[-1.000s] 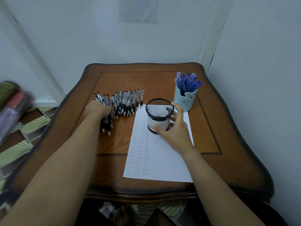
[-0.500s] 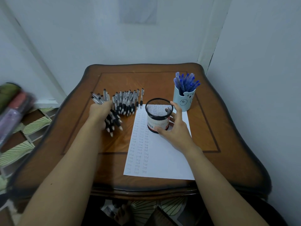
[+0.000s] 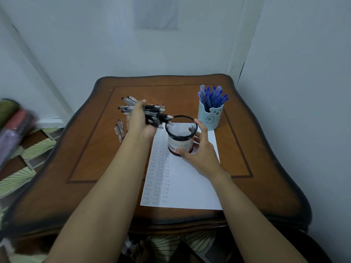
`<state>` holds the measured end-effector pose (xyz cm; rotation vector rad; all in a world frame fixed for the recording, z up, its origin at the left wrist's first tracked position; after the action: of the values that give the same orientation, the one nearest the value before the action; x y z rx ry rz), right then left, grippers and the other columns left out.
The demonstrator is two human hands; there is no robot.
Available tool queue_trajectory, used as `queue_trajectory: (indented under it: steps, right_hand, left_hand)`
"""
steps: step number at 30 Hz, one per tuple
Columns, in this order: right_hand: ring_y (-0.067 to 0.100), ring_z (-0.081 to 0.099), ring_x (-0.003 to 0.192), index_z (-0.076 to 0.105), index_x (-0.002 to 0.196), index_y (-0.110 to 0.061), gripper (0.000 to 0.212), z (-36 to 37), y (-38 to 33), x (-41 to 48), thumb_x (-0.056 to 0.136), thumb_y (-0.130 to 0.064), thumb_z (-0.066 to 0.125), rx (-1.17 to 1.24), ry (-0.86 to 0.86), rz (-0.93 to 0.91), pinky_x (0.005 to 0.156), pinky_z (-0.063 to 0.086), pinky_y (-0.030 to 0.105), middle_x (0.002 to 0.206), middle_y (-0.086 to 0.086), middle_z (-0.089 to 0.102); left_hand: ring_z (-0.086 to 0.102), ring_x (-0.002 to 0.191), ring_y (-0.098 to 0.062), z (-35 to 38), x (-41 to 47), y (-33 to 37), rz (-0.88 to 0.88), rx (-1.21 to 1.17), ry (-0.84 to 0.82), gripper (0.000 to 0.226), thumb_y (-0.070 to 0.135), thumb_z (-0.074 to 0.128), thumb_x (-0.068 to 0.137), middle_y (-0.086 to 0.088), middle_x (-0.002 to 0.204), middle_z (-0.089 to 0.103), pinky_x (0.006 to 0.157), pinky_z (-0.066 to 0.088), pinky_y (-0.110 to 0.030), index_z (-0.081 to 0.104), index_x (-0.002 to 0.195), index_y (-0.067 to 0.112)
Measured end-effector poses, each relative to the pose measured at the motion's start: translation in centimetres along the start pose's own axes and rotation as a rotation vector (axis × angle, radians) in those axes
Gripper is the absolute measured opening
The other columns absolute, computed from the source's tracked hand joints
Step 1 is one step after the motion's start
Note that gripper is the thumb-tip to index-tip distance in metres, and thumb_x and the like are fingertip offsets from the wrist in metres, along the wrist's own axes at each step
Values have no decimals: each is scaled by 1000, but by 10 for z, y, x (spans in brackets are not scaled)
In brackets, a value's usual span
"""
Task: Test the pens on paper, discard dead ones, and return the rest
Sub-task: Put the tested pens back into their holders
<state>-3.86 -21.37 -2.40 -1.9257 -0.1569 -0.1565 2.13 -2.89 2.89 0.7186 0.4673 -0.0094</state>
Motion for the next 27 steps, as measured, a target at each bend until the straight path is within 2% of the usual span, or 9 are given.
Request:
queue_trajectory:
  steps: [3, 7, 10, 14, 17, 19, 22, 24, 27]
  right_hand:
    - [11, 54, 129, 16, 148, -50, 104, -1, 0, 0, 76, -26, 87, 0, -2, 0, 104, 51, 38, 149, -4, 50]
    - [8, 55, 127, 17, 149, -48, 103, -1, -1, 0, 76, -26, 87, 14, -3, -6, 103, 52, 35, 148, -5, 51]
    - [9, 55, 129, 17, 148, -49, 102, -1, 0, 0, 76, -26, 87, 22, -6, -1, 104, 51, 35, 149, -5, 50]
    - [9, 56, 127, 19, 147, -50, 102, -1, 0, 0, 76, -24, 86, 34, -4, -2, 102, 52, 36, 148, -5, 51]
    - [10, 57, 126, 19, 147, -50, 101, -2, -1, -1, 76, -24, 86, 37, -1, -1, 101, 53, 39, 147, -4, 52]
    - [11, 58, 126, 19, 147, -50, 102, -1, -1, -1, 76, -24, 86, 40, -3, 0, 101, 53, 41, 146, -4, 53]
    - [12, 57, 127, 19, 147, -51, 102, -1, -2, -1, 76, -23, 86, 46, -5, 3, 101, 53, 43, 145, -4, 54]
    - [13, 56, 128, 19, 147, -51, 102, -1, -3, -2, 76, -23, 86, 43, -8, 3, 102, 52, 43, 146, -3, 53]
    - [14, 55, 129, 19, 148, -50, 101, -2, -6, -3, 78, -22, 85, 39, -9, -13, 103, 52, 40, 148, -1, 51]
  left_hand:
    - [71, 82, -32, 8, 1, -8, 40, -32, 81, 30, 12, 67, 93, -18, 109, 70, 76, 62, -50, 52, 118, 4]
    - [75, 82, -32, 10, -6, -18, 156, 3, 206, 30, 17, 74, 91, -18, 105, 72, 74, 62, -52, 53, 109, 6]
    - [73, 97, -28, 12, -8, -15, 276, 106, 229, 48, 26, 76, 89, -9, 114, 70, 87, 60, -47, 50, 126, 9]
    - [72, 98, -22, 27, -14, -7, 423, 363, 124, 43, 27, 73, 91, -3, 112, 69, 92, 58, -41, 48, 124, 19]
    - [66, 98, -6, 32, -24, -8, 508, 548, 35, 47, 29, 74, 91, 4, 112, 67, 85, 52, -25, 52, 130, 15]
    - [65, 97, -3, 34, -24, -15, 515, 632, -52, 41, 28, 74, 91, 6, 110, 68, 78, 49, -19, 56, 126, 16]
    - [65, 92, -3, 36, -24, -28, 437, 826, -189, 20, 20, 74, 90, 8, 99, 70, 73, 46, -19, 63, 107, 20]
    - [67, 92, -6, 37, -21, -34, 402, 949, -276, 17, 20, 76, 88, 6, 98, 71, 74, 47, -21, 66, 100, 22]
    - [69, 102, -13, 40, -17, -34, 389, 1086, -402, 32, 43, 82, 80, 1, 109, 72, 89, 54, -31, 69, 103, 26]
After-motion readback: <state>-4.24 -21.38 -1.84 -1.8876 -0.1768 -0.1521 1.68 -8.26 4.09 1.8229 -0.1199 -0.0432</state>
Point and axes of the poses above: each hand's wrist, its own x-axis towards the middle knuckle, its own z-axis out of the palm, y = z × x, the point moved 7 cm from there along x, towards the middle knuckle
